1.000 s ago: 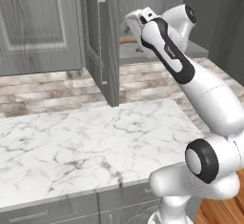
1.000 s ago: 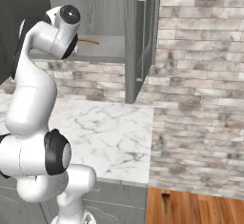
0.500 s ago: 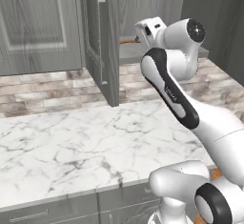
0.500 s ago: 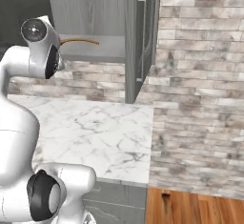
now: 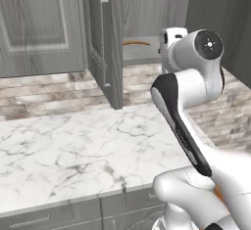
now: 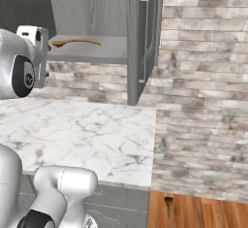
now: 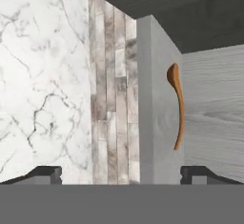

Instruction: Organize the utensils by type. Pick up the wooden spoons from the counter and place them in the open cabinet. Then pick up the metallic utensils from the counter and place them in the open drawer.

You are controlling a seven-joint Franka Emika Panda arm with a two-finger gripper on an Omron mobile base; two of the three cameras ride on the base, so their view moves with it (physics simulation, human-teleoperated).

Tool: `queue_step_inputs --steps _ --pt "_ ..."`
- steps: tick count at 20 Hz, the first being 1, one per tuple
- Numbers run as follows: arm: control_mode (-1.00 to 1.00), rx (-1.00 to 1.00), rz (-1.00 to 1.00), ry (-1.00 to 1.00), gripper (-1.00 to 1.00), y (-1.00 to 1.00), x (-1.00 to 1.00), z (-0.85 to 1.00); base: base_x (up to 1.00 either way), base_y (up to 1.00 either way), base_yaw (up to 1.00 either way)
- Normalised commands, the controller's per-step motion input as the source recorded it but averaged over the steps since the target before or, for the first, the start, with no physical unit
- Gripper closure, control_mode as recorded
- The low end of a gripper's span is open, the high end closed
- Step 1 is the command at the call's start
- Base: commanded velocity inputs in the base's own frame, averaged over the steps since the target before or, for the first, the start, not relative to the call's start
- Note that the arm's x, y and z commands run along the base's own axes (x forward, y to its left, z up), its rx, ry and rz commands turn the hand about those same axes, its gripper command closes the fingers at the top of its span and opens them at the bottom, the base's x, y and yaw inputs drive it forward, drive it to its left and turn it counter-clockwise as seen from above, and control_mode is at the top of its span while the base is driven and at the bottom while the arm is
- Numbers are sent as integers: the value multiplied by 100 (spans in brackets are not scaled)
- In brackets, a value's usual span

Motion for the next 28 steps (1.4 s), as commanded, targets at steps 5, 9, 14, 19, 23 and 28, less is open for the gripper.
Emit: queue_step_inputs --steps 5,9,14,19,23,28 --pt "-100 32 -43 4 -100 -28 -91 -1 0 0 0" --pt "-100 36 -40 2 -100 -36 -84 -13 0 0 0" --pt "-100 37 -41 8 -100 -27 -44 -41 0 0 0" --pt "-100 43 -22 0 -100 -24 -42 -38 0 0 0" --pt "-100 31 -14 -7 -100 -8 -35 -35 0 0 0" --pt "-100 3 -2 -1 -100 0 0 -8 0 0 0"
